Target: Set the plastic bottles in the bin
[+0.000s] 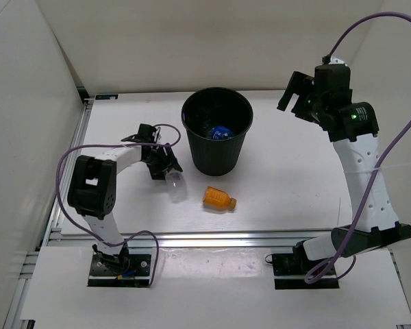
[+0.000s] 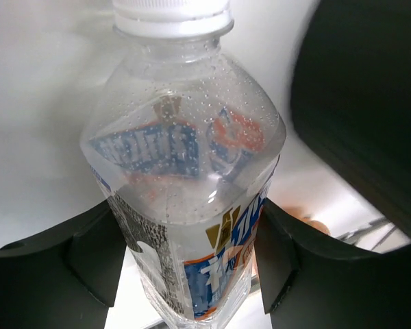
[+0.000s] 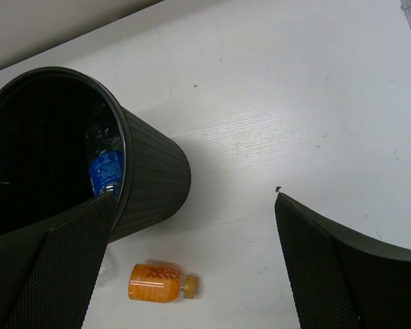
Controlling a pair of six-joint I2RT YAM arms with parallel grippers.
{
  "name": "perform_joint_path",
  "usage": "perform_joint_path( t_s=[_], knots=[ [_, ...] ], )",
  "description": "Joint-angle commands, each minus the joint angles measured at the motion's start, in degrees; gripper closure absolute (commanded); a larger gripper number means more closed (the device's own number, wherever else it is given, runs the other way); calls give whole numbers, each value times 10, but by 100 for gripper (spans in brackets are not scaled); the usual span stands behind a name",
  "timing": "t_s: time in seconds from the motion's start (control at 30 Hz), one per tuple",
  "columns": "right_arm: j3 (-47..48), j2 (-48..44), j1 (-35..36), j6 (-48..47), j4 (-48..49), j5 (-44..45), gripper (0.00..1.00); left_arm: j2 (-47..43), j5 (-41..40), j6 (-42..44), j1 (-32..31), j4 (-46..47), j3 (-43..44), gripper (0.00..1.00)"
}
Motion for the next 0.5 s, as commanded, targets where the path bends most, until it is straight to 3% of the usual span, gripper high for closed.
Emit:
perform_joint_path(
  t_s=[0.0, 0.13, 0.23, 0.33, 0.37, 0.47],
  knots=[
    [-1, -11, -3, -13, 17, 15, 0, -97, -39, -27, 40, -31, -28, 56],
    [4, -6, -3, -13, 17, 15, 0, -232, -67, -87, 72, -75, -42, 53],
    [4, 6, -3, -3, 17, 9, 0, -303, -92, -112, 79, -82, 27, 51],
    [15, 12, -3, 2, 12, -9, 0, -272, -59, -90, 66, -82, 175, 51],
    [21, 18, -3, 8, 12, -17, 0, -250, -43, -82, 59, -82, 263, 51],
    [27, 31, -3, 15, 12, -24, 0, -137, 6, -70, 18, -82, 412, 50]
  ],
)
